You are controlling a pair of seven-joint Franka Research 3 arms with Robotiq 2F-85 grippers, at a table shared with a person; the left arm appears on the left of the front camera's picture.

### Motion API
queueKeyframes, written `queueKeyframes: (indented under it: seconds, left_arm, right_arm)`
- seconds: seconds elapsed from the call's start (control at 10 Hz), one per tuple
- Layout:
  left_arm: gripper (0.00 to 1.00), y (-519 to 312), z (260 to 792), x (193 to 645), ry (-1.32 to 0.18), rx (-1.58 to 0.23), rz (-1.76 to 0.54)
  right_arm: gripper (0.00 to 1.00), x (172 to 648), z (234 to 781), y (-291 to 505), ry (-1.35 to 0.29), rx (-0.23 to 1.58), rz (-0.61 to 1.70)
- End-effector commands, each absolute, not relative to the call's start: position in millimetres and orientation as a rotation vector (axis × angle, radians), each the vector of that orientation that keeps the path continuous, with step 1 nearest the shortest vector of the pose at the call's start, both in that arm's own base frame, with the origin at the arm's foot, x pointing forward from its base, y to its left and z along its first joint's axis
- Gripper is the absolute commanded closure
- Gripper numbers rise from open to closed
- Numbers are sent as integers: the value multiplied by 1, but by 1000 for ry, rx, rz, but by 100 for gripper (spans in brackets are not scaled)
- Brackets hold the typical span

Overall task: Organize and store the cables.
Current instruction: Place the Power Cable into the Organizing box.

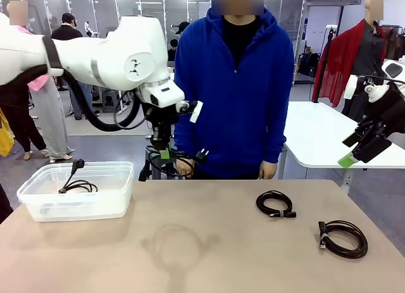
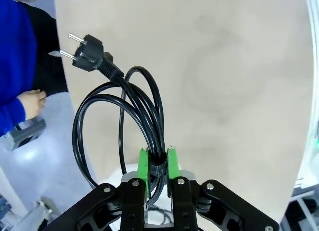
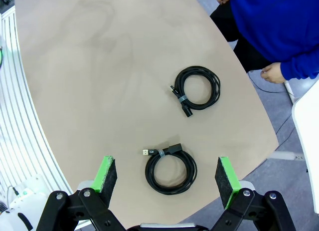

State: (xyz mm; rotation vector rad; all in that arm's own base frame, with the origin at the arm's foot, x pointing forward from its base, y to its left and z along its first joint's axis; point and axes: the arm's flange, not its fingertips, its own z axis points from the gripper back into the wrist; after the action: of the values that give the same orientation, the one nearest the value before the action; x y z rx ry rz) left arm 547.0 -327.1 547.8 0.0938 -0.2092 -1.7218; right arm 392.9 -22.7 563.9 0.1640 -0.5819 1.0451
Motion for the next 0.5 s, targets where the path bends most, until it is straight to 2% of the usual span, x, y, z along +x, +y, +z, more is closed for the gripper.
queueKeyframes:
  seconds: [0.0,0.4]
  left_arm:
    - [82,-288,542,526,-284,128,-1795]
    - [82,-197,562,514,-384,235,-1696]
  right_arm:
    - [0,393,563,-24,-580,162,1045]
    - [0,393,563,-24,-580,162,1045]
